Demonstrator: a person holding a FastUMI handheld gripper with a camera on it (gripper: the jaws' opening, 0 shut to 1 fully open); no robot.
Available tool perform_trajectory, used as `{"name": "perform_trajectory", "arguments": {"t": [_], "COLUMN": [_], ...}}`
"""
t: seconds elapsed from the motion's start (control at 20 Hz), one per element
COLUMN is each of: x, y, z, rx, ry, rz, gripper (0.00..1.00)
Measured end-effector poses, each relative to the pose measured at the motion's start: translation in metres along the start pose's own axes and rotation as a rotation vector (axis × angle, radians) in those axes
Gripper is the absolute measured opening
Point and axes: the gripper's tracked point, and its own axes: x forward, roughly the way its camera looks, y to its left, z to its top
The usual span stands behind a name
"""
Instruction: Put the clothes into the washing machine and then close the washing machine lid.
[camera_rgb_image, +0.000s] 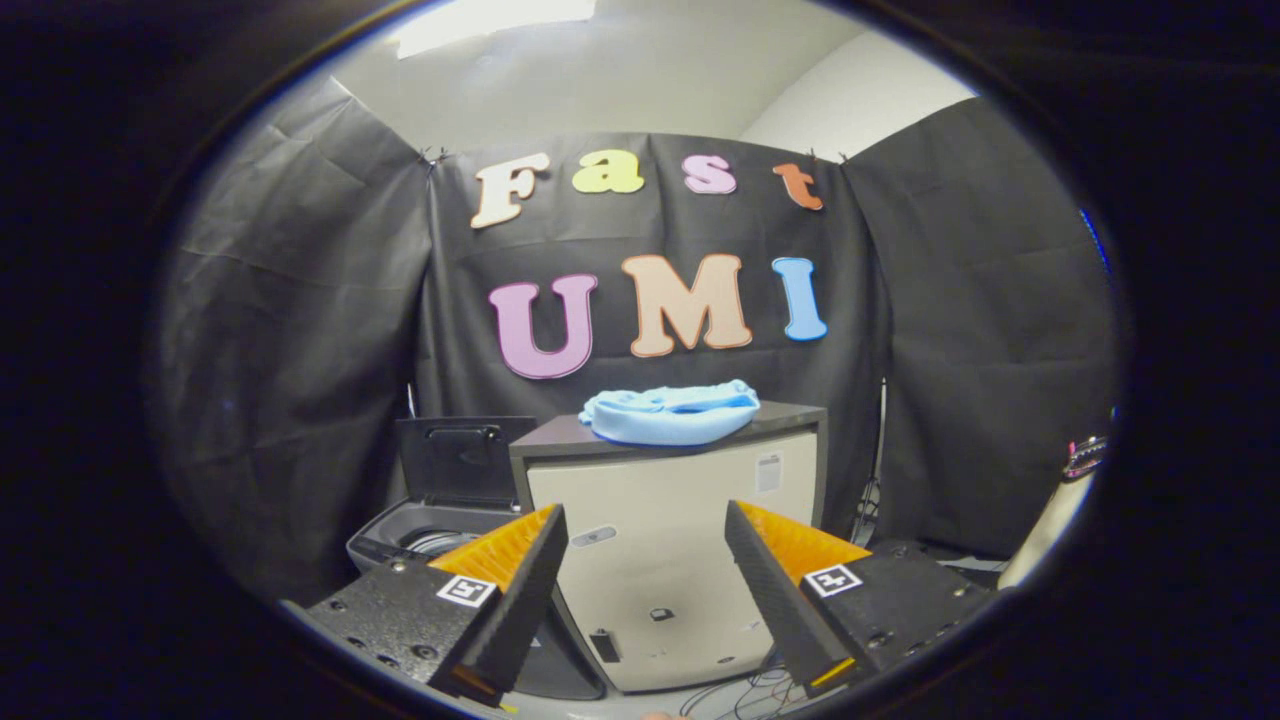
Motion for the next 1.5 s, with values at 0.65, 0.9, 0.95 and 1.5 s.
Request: {"name": "perform_trajectory", "arguments": {"t": [0.65,0.9,0.95,1.5], "x": [0.141,0.228,0.243,0.342], "y": [-0.012,-0.013,-0.016,-0.031], "z": [0.078,0.077,0.073,-0.012], "rx": [-0.03,-0.072,-0.069,0.007], "ry": [0.148,0.274,0.299,0.66], "rz": [-0.002,0.009,0.002,-0.081], "gripper": [0.97,0.97,0.97,0.97]}}
